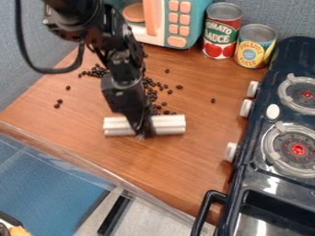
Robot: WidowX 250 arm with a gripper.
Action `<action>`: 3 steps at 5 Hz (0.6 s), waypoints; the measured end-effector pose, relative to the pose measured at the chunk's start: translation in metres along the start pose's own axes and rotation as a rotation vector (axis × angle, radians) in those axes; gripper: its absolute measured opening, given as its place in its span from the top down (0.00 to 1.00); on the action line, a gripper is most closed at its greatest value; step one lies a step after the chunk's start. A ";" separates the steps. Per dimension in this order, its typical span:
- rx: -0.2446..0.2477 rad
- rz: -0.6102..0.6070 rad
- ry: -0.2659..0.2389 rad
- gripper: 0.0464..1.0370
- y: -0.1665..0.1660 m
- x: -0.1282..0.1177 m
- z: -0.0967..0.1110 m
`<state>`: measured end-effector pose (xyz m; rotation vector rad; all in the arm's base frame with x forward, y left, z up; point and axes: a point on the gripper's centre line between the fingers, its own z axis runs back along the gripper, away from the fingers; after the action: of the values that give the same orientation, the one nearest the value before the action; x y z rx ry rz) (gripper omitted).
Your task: Sweep into pile
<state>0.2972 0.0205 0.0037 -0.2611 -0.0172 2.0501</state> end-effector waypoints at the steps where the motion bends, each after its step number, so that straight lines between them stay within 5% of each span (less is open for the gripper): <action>1: -0.024 0.016 -0.005 0.66 -0.015 -0.002 -0.002; 3: -0.085 0.046 -0.022 0.66 -0.047 -0.008 -0.007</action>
<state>0.3427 0.0355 0.0042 -0.2943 -0.1124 2.1011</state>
